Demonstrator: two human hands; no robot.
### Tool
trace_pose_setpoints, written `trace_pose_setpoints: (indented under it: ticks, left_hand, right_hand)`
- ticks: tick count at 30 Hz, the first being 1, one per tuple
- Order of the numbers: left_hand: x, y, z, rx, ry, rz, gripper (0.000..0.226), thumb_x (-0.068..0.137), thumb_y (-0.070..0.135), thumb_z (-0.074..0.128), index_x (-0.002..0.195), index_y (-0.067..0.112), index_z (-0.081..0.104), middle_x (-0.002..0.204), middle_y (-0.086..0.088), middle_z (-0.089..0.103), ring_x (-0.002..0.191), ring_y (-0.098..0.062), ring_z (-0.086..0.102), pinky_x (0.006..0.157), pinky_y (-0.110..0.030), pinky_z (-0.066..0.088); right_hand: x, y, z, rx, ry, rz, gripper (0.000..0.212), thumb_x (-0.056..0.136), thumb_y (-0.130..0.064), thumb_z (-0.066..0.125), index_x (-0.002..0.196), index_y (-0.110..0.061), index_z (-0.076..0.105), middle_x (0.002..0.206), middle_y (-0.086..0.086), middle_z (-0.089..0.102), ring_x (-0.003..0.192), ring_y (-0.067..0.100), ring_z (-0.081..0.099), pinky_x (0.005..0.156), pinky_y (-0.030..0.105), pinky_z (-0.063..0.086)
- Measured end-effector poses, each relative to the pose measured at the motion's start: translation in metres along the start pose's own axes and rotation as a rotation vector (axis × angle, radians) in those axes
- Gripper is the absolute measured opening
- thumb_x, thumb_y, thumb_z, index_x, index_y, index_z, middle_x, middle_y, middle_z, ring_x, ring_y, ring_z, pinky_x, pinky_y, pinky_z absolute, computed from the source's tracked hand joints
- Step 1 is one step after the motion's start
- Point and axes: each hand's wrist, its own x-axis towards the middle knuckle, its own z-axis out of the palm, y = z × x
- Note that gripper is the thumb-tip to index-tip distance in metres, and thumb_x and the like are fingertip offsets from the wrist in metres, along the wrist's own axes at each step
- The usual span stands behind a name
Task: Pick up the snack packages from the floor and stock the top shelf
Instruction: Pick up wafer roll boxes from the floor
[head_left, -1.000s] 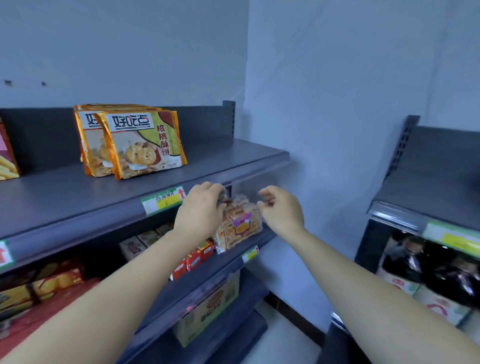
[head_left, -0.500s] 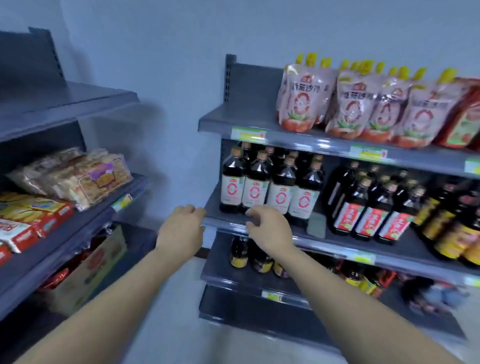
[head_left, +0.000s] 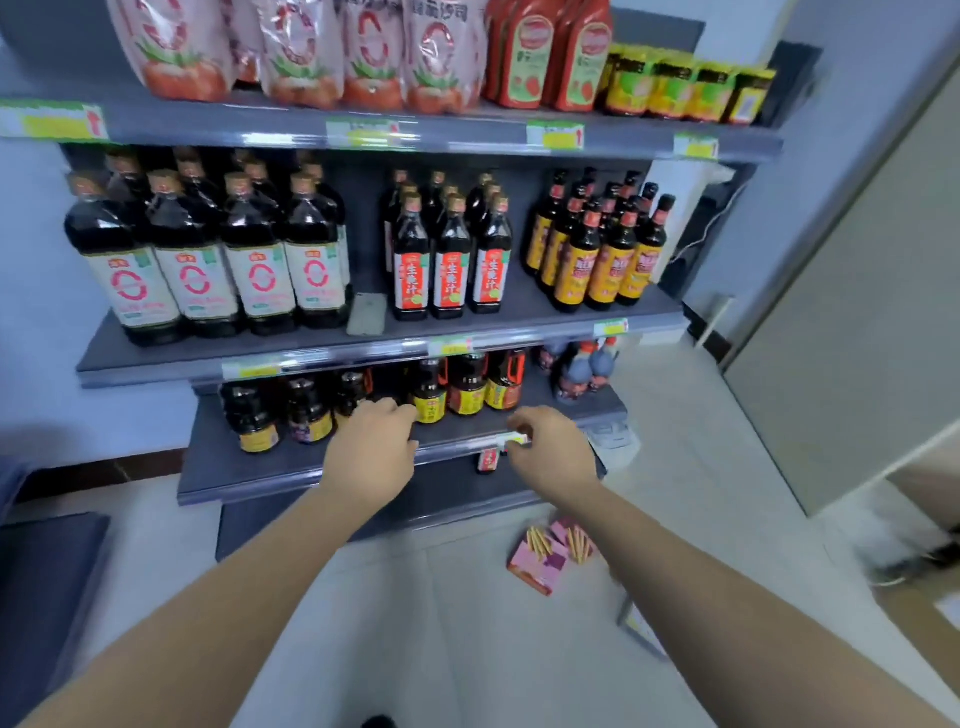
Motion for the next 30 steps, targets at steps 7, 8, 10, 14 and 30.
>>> trace_pose_setpoints:
  ticks: [7, 8, 10, 14, 30]
  left_hand:
    - [0.054, 0.083, 0.056, -0.001, -0.101, 0.173, 0.028, 0.095, 0.021, 0.050, 0.122, 0.015, 0.055, 0.119, -0.004, 0.055, 0.115, -0.025, 0.047, 0.088, -0.040, 0.047]
    - [0.063, 0.093, 0.064, -0.005, -0.115, 0.196, 0.026, 0.095, 0.022, 0.050, 0.119, 0.015, 0.056, 0.117, -0.003, 0.055, 0.114, -0.024, 0.047, 0.086, -0.039, 0.047]
    - [0.082, 0.114, 0.080, 0.001, -0.145, 0.251, 0.023, 0.096, 0.023, 0.051, 0.116, 0.016, 0.056, 0.114, -0.003, 0.055, 0.111, -0.023, 0.048, 0.086, -0.037, 0.047]
    - [0.119, 0.155, 0.114, 0.008, -0.202, 0.348, 0.028, 0.095, 0.026, 0.052, 0.121, 0.017, 0.056, 0.118, -0.003, 0.056, 0.114, -0.023, 0.048, 0.089, -0.035, 0.046]
    - [0.211, 0.331, 0.260, -0.004, -0.416, 0.481, 0.029, 0.094, 0.021, 0.052, 0.122, 0.014, 0.056, 0.115, -0.005, 0.058, 0.108, -0.024, 0.051, 0.084, -0.034, 0.046]
  right_hand:
    - [0.000, 0.100, -0.030, -0.032, 0.028, 0.209, 0.029, 0.085, -0.014, 0.056, 0.111, -0.017, 0.067, 0.113, 0.005, 0.064, 0.104, 0.024, 0.059, 0.083, 0.028, 0.045]
    - [0.002, 0.113, -0.032, -0.039, 0.032, 0.232, 0.030, 0.085, -0.015, 0.056, 0.112, -0.018, 0.067, 0.114, 0.005, 0.064, 0.104, 0.023, 0.059, 0.083, 0.027, 0.045]
    - [0.007, 0.138, -0.034, -0.059, 0.031, 0.283, 0.030, 0.085, -0.016, 0.056, 0.113, -0.021, 0.066, 0.113, 0.003, 0.064, 0.102, 0.021, 0.059, 0.081, 0.028, 0.047]
    - [0.016, 0.183, -0.041, -0.043, 0.032, 0.399, 0.031, 0.084, -0.015, 0.056, 0.112, -0.021, 0.066, 0.111, 0.003, 0.063, 0.101, 0.022, 0.059, 0.076, 0.028, 0.048]
    - [0.046, 0.403, -0.068, 0.062, 0.000, 0.690, 0.027, 0.082, -0.021, 0.058, 0.108, -0.023, 0.066, 0.108, 0.002, 0.062, 0.101, 0.022, 0.059, 0.081, 0.035, 0.051]
